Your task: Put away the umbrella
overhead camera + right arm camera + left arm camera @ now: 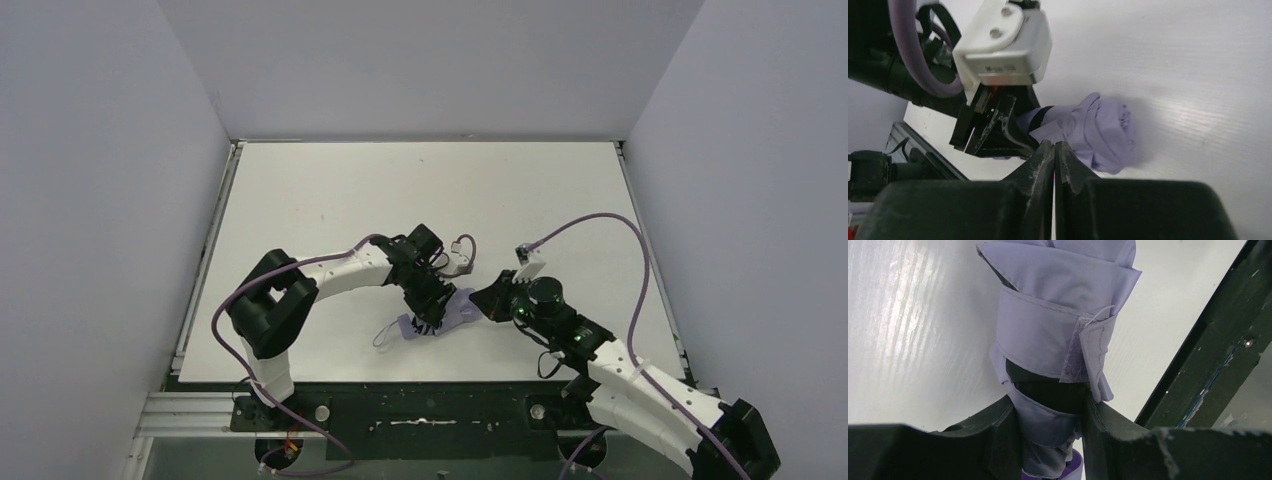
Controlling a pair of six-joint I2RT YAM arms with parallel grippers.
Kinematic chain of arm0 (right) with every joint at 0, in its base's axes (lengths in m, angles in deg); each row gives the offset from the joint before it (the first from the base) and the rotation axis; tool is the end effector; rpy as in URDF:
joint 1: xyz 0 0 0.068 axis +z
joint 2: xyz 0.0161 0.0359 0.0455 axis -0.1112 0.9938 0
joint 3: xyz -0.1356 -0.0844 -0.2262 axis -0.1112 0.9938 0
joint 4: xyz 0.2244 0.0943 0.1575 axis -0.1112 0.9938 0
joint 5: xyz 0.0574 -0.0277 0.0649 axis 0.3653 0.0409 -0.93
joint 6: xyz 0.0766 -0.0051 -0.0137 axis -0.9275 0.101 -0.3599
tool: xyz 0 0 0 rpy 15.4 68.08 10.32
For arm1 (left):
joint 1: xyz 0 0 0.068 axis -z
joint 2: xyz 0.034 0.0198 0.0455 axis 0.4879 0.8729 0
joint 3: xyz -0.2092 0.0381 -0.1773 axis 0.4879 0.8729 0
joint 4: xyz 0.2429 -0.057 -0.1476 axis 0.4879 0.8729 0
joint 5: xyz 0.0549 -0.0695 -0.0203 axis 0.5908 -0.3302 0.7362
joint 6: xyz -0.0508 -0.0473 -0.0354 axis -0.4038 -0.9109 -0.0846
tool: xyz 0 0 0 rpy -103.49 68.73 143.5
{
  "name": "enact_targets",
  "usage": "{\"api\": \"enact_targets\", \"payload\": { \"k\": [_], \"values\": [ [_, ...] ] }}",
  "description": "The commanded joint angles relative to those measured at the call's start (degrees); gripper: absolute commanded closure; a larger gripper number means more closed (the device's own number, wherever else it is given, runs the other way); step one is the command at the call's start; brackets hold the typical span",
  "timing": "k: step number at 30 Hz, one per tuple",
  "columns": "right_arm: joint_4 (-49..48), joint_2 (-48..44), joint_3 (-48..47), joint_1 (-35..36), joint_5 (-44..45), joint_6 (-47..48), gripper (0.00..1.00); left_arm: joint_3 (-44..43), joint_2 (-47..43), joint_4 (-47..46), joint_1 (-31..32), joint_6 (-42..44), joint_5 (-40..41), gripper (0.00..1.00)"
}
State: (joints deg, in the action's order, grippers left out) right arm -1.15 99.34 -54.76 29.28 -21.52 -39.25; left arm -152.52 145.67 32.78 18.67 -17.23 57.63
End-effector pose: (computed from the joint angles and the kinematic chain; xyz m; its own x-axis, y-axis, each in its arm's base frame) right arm 0.1776 0.1413 0.1887 -0.6878 0.2982 -0.6618 -0.3348 0.6787 0.6537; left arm 0.2412 -0.3091 0.1305 -0.5628 0.7259 -0.3954 0.8213 0.4370 -0.3667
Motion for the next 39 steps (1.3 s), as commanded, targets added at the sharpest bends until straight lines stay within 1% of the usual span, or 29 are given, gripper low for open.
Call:
{"api": "enact_targets", "payload": {
  "k": [1, 6, 9, 20, 24, 27, 33, 39],
  "values": [
    [-12.8, 5.4, 0.2, 6.7, 5.9, -4.3, 1.0, 0.3, 0.2, -7.3, -0.6, -7.4, -5.2, 1.0],
    [-18.8, 10.0, 1.8, 9.0, 11.8, -10.2, 1.0, 3.3, 0.4, -14.1, -0.7, -13.4, -5.4, 1.0],
    [-20.8, 12.2, 2.6, 9.4, 14.5, -13.2, 1.0, 4.1, 0.7, -16.1, -0.7, -15.1, -5.5, 1.0],
    [-27.4, 20.7, 1.4, 11.4, 13.4, -15.4, 1.0, 3.5, 1.5, -16.2, -0.7, -15.4, -5.6, 1.0],
    [-23.5, 23.3, 1.1, 12.1, 16.6, -17.7, 1.0, 3.3, 1.6, -15.8, -0.7, -15.1, -5.4, 1.0],
    [-23.3, 26.0, 2.0, 12.1, 18.6, -18.8, 1.0, 3.5, 1.4, -15.9, -0.7, -14.9, -5.2, 1.0],
    [-19.6, 30.1, 2.1, 12.2, 21.9, -19.5, 1.0, 3.9, 0.7, -15.1, -0.4, -12.8, -4.9, 1.0],
    [-12.0, 31.5, 1.9, 12.1, 25.7, -21.5, 1.0, 4.4, 0.0, -14.1, -0.3, -10.6, -5.2, 1.0]
  ]
}}
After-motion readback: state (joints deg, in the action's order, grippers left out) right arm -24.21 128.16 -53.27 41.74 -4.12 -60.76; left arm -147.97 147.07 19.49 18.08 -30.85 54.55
